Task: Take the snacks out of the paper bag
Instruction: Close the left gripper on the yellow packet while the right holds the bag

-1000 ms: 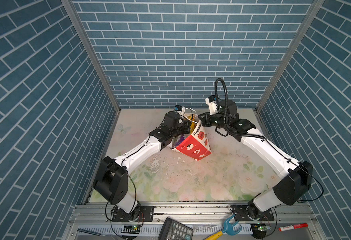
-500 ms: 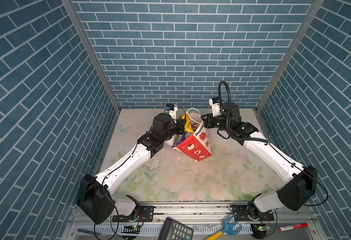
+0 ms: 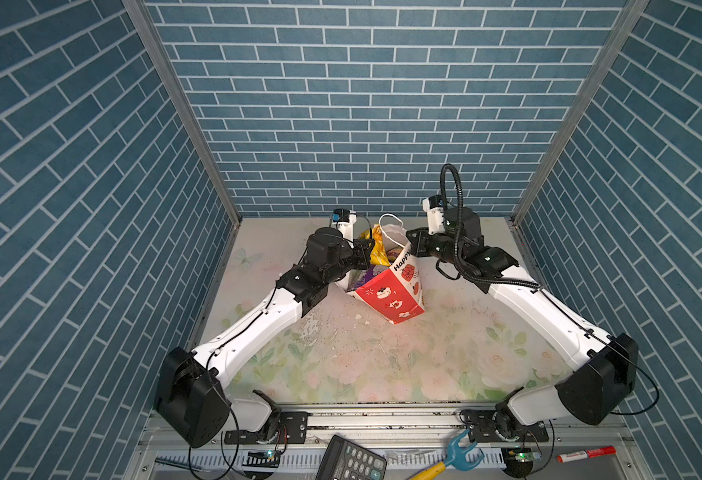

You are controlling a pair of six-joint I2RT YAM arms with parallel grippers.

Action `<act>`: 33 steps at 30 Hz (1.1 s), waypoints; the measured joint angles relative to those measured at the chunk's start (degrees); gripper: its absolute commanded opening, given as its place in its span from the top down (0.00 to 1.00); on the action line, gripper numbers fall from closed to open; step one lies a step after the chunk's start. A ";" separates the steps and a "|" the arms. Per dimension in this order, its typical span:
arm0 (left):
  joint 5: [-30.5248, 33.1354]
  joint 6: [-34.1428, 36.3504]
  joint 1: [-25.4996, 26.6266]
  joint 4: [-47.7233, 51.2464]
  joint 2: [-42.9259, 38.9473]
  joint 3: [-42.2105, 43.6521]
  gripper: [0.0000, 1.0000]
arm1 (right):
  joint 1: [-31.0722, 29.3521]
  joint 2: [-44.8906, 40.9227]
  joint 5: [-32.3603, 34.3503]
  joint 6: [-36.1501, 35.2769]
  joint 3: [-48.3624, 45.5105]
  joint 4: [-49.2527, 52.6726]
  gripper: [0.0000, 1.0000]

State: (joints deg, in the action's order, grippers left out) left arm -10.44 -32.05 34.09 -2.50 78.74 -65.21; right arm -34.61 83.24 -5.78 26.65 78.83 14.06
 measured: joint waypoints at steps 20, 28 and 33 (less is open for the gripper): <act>-2.71 -2.05 0.39 0.50 7.26 -3.63 1.00 | 0.02 -5.62 5.42 -1.03 -6.23 -0.85 1.00; -2.95 -1.77 0.96 2.21 8.39 -5.75 1.00 | 0.07 -5.95 6.54 -1.29 -7.65 -1.27 0.70; -3.17 -1.38 1.09 2.84 8.39 -6.84 1.00 | 0.04 -5.97 6.12 -2.40 -8.02 -0.35 0.38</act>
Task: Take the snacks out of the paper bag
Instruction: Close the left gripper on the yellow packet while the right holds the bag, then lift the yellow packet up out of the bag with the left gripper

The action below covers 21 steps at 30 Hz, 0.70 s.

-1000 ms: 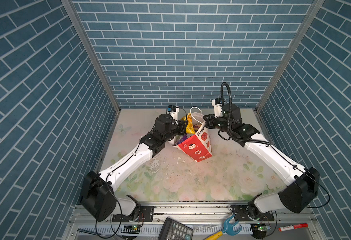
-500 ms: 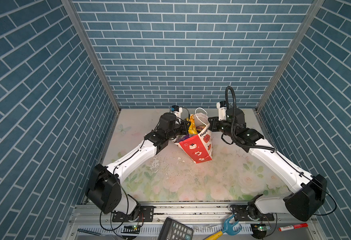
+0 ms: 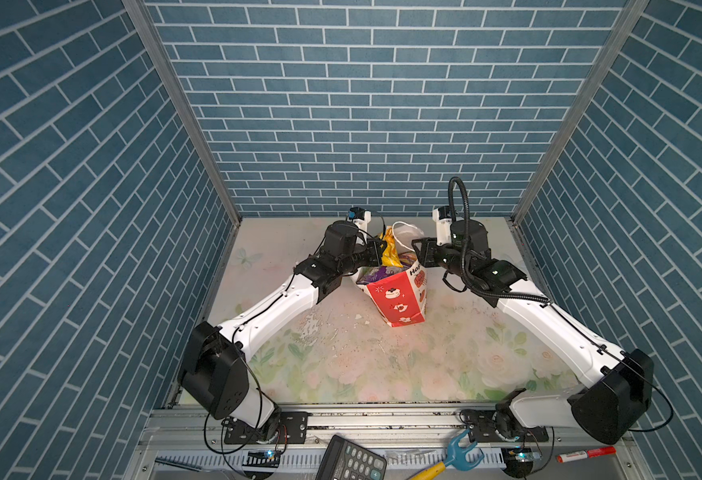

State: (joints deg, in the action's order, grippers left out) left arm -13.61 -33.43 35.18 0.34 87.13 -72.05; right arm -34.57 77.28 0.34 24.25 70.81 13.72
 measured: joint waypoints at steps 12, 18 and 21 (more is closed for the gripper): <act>0.35 2.89 0.11 6.93 0.00 -4.81 1.00 | -0.02 -2.05 -0.07 -1.42 -0.17 2.36 0.19; 2.21 5.01 0.09 13.09 0.00 -11.04 1.00 | -0.02 -4.83 0.52 -3.58 -0.68 4.87 0.19; 2.40 5.35 0.09 14.08 0.00 -13.64 1.00 | -0.04 -6.45 0.50 -3.78 -2.05 5.14 0.19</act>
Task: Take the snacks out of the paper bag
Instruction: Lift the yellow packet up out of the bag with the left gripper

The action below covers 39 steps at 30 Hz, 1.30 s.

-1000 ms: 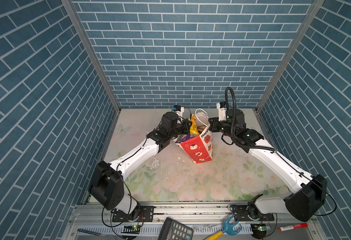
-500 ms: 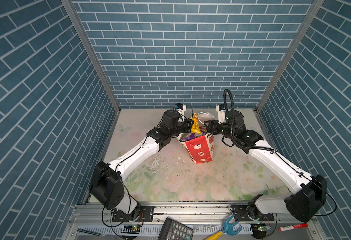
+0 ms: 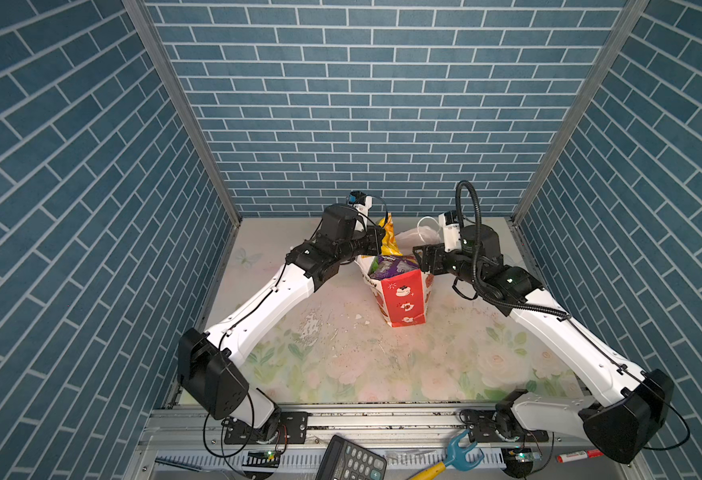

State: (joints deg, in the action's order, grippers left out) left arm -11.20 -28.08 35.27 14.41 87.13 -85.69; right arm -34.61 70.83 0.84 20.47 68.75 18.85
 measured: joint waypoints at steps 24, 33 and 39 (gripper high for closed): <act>-9.90 -5.81 -5.25 -3.76 7.63 -15.13 1.00 | 0.00 -4.59 1.22 -5.64 -6.14 -0.35 0.19; -10.95 -7.41 -11.06 -7.50 7.63 -15.30 1.00 | 0.00 -5.35 1.44 -7.98 -6.25 0.02 0.19; -10.54 -9.07 -16.74 -11.08 6.78 -11.65 1.00 | 0.00 -5.35 1.18 -9.29 -6.25 0.13 0.19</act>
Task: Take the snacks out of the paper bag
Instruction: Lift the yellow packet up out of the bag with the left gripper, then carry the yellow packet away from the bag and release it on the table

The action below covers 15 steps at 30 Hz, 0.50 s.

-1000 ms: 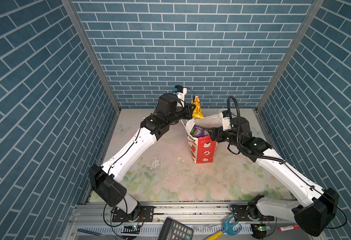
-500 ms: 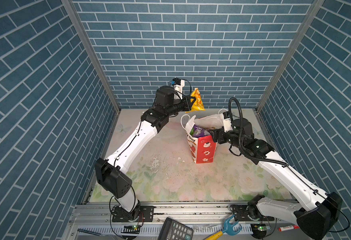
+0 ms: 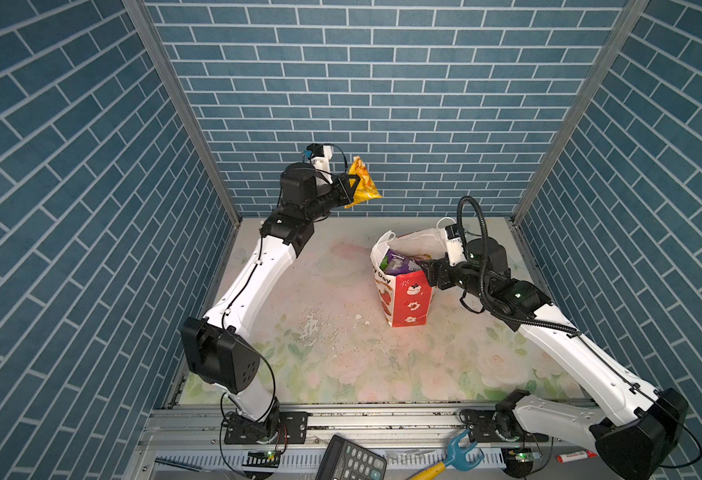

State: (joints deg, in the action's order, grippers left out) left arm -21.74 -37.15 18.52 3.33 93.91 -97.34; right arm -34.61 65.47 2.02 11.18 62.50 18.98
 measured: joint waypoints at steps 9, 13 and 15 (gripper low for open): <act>2.89 -6.43 -12.31 -6.01 -2.64 19.23 1.00 | 0.00 0.02 -1.88 -1.18 0.00 -0.11 0.19; 4.42 -7.78 -15.04 -6.27 -2.23 24.72 1.00 | 0.00 0.46 -2.25 -2.08 0.02 -0.07 0.19; 4.02 -8.59 -16.02 -7.65 -1.16 25.83 1.00 | 0.00 0.94 -2.27 -2.43 0.35 0.00 0.19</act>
State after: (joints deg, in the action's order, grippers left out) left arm -17.72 -45.74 2.50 -4.32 92.75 -71.50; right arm -34.61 66.41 -0.25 8.75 62.85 18.98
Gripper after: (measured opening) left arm 0.045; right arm 0.809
